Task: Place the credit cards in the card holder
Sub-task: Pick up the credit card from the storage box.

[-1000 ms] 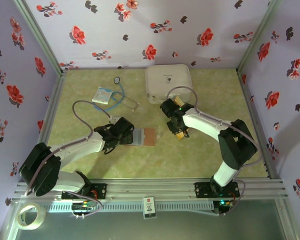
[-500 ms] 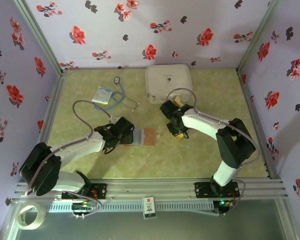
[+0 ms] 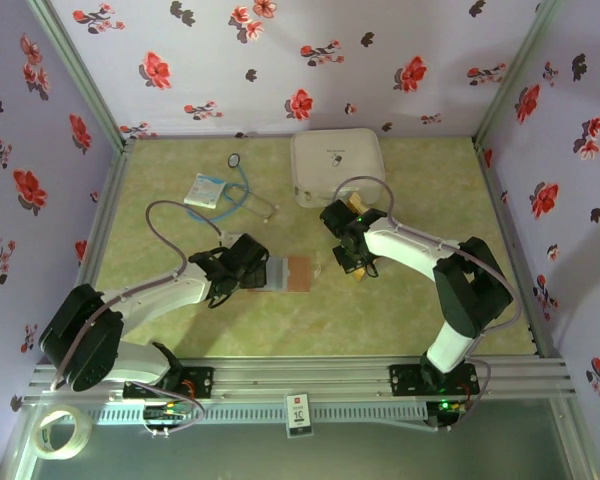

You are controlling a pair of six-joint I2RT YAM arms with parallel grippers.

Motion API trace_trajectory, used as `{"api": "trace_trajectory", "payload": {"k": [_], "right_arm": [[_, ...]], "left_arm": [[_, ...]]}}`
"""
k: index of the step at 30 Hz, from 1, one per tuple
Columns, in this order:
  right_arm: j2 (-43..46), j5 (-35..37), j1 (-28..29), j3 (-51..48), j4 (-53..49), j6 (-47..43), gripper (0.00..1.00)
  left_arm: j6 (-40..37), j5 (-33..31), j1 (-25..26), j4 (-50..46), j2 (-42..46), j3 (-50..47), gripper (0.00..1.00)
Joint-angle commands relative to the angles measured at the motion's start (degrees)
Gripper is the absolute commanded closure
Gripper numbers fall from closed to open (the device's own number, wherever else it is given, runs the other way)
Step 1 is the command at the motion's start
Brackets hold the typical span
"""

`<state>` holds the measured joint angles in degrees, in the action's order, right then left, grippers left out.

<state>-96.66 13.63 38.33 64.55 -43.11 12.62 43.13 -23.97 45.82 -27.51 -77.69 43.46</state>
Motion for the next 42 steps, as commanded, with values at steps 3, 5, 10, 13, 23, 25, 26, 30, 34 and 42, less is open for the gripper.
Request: {"api": "trace_trajectory", "payload": {"k": [3, 5, 10, 13, 23, 25, 26, 30, 34, 42], "right_arm": [[1.3, -0.9, -0.4, -0.2, 0.0, 0.9, 0.88], [1.4, -1.2, -0.4, -0.1, 0.1, 0.7, 0.88], [1.7, -2.6, -0.4, 0.6, -0.8, 0.0, 0.95], [2.1, -3.4, -0.4, 1.6, -1.8, -0.7, 1.00], [8.7, -6.6, -0.4, 5.8, -7.0, -0.6, 1.00], [10.8, -8.8, -0.4, 5.8, -6.1, 0.6, 1.00], [11.9, -10.3, -0.4, 5.3, -4.7, 1.6, 1.00], [15.6, -18.7, -0.4, 0.3, 6.7, 7.9, 1.00], [16.9, -27.9, -0.3, -6.3, 21.6, 15.9, 1.00], [14.5, -28.8, 3.5, -16.1, 42.5, 26.3, 1.00]], "left_arm": [[0.0, -0.2, 0.2, -0.2, -0.5, 1.0, 0.00], [0.0, -0.2, 0.1, -0.2, -0.4, 1.0, 0.00], [-0.2, -0.1, 0.2, -0.4, -0.5, 1.2, 0.00], [-0.3, 0.0, 0.1, -0.4, -0.5, 1.3, 0.00], [-1.7, 0.0, 0.2, -0.9, 0.0, 1.4, 0.00], [-2.4, 0.0, 0.2, -0.9, -0.2, 1.7, 0.00], [-2.7, 0.0, 0.1, -0.9, -0.4, 1.8, 0.00], [-4.0, -0.1, 0.1, -1.2, -1.6, 2.7, 0.00], [-5.4, -0.1, 0.1, -1.8, -3.1, 3.9, 0.00], [-7.3, -0.2, 0.1, -1.6, -6.6, 5.4, 0.00]]}}
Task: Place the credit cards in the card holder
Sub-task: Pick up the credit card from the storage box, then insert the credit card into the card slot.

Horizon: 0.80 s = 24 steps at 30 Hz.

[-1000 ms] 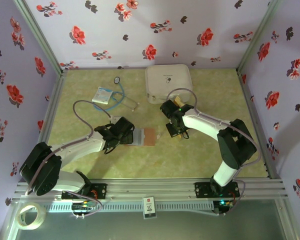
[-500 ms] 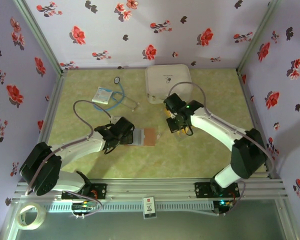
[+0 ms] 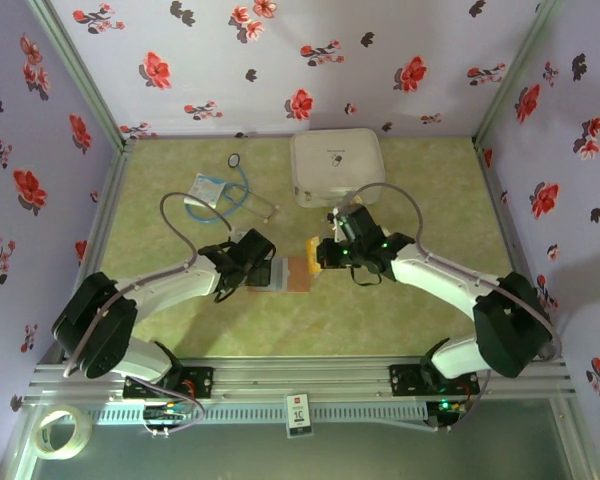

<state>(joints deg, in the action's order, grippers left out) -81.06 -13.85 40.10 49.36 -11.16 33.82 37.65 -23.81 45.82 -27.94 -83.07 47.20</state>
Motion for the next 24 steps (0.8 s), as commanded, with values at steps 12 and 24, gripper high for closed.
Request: {"api": "trace_trajectory", "payload": {"k": [12, 24], "right_arm": [[-10.9, -3.7, 4.1, -5.0, 23.9, 10.2, 1.00], [-13.7, -2.9, 4.2, -7.0, 24.8, 9.6, 1.00]], "left_arm": [[-2.6, -0.8, 0.2, 0.2, -4.9, 1.9, 0.00], [-2.0, -1.3, 0.1, 1.8, -7.5, 1.1, 0.00]]}}
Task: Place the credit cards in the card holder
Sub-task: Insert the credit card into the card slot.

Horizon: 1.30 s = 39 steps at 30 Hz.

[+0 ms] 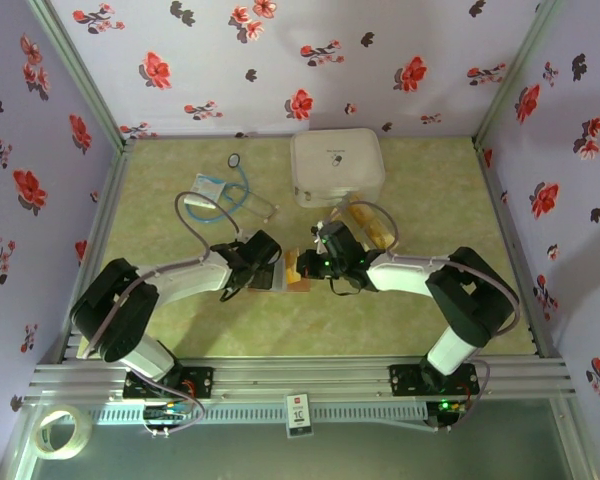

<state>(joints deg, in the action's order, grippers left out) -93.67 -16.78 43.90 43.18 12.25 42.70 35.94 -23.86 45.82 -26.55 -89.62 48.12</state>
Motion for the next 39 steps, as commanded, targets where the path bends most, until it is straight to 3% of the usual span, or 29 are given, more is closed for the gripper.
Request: {"api": "trace_trajectory", "payload": {"k": [1, 21, 30, 39], "right_arm": [[-1.2, 0.2, 0.4, -0.9, 1.5, 0.6, 1.00], [-3.2, 1.9, -0.6, -1.1, -2.2, -2.1, 1.00], [-2.5, -0.9, -0.7, 0.5, -1.9, -1.9, 1.00], [0.5, -3.9, -0.7, -1.1, 6.1, 2.3, 1.00]], "left_arm": [[-0.1, -1.4, 0.1, 0.4, -1.2, 0.1, 0.00], [4.1, -2.6, -1.1, -1.4, 0.5, -3.0, 0.00], [4.8, -2.4, -1.1, -1.0, 0.9, -4.0, 0.00], [6.0, -2.0, -1.0, -0.7, 1.3, -4.9, 0.00]]}}
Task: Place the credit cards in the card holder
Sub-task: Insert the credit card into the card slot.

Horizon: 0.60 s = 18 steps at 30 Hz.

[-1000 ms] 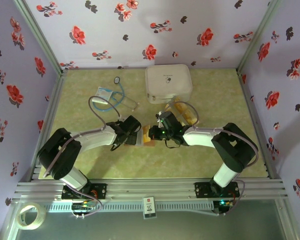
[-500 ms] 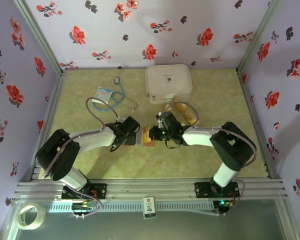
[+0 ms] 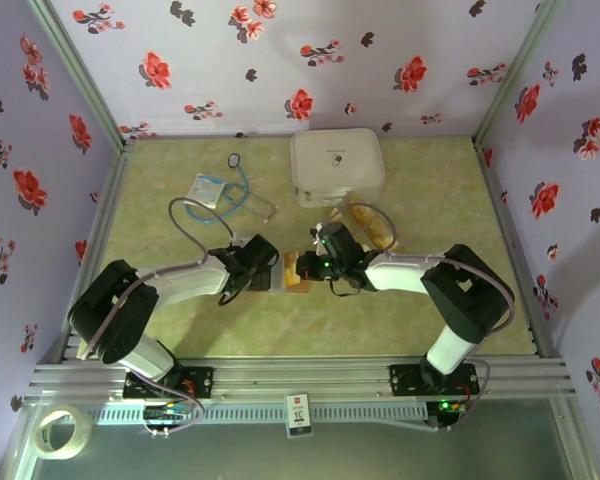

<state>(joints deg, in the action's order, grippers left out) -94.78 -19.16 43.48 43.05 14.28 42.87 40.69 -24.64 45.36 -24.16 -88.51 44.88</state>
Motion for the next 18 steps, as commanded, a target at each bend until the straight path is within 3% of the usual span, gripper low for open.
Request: {"api": "trace_trajectory", "payload": {"k": [1, 10, 18], "right_arm": [[1.6, -1.7, -0.4, -1.4, 5.7, 2.9, 1.00], [-1.3, -2.0, -0.4, -5.7, 19.8, 9.2, 1.00], [-3.9, -1.7, -0.2, -7.2, 24.6, 11.0, 1.00]], "left_arm": [[1.3, -1.2, -0.6, -3.0, 0.3, -1.8, 0.00], [2.0, -1.3, -0.6, -2.6, 0.9, -2.9, 0.00], [2.3, -1.2, -0.6, -2.3, 0.7, -3.1, 0.00]]}}
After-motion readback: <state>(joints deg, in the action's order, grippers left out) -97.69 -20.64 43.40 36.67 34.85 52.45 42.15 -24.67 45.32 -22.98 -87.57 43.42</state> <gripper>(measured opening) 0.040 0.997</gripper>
